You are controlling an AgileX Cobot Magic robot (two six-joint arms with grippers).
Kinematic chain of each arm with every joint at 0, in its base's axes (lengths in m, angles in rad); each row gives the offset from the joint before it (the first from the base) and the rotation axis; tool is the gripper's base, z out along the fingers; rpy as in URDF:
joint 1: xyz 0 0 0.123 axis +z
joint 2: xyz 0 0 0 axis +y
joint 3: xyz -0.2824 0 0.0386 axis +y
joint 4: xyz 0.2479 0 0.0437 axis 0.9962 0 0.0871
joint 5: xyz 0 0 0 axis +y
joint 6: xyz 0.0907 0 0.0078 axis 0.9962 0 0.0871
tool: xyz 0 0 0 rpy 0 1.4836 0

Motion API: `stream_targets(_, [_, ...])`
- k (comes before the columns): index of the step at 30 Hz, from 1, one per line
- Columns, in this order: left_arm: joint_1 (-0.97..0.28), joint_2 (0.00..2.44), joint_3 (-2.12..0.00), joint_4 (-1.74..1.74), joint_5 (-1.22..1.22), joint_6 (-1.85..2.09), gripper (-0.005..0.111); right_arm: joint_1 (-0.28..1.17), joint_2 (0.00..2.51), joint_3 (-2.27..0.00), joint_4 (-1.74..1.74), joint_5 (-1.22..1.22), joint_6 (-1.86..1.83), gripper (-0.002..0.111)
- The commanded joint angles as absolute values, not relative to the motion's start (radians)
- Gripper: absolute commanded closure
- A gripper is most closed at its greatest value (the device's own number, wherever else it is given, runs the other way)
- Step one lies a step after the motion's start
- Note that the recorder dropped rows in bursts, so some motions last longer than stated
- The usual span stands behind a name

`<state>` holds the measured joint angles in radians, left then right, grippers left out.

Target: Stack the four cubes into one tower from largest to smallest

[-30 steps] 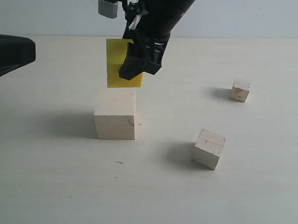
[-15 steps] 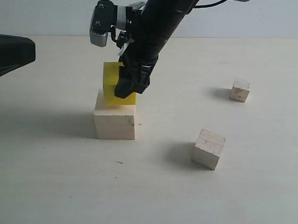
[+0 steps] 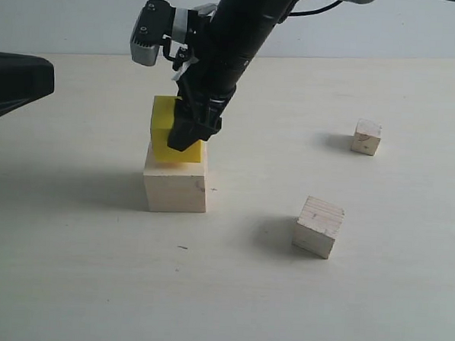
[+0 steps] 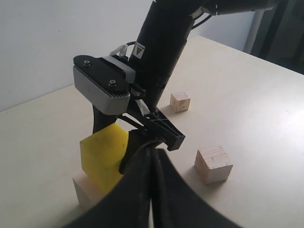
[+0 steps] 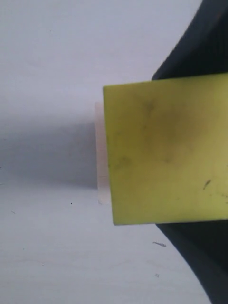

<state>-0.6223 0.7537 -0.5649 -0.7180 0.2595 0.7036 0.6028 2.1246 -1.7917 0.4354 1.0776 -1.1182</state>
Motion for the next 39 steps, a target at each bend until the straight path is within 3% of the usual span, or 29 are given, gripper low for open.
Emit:
stream_targets(1, [-0.628,0.745,-0.559,-0.718,0.254,0.703,0.107,0.604,2.13,-1.802,0.451,1.086,-1.114,0.108])
stream_targets(10, [-0.628,0.745,-0.553,-0.715,0.254,0.703,0.107,0.604,2.13,-1.802,0.47,1.091,-1.118,0.104])
stream_targets(19, [-0.628,0.745,-0.536,-0.715,0.259,0.703,0.107,0.604,2.13,-1.802,0.47,1.063,-1.126,0.062])
stream_targets(22, [-0.628,0.745,-0.536,-0.715,0.259,0.703,0.107,0.604,2.13,-1.802,0.47,1.049,-1.126,0.054])
stream_targets(39, [-0.628,0.745,-0.536,-0.715,0.259,0.703,0.107,0.604,2.13,-1.802,0.431,1.075,-1.114,0.051])
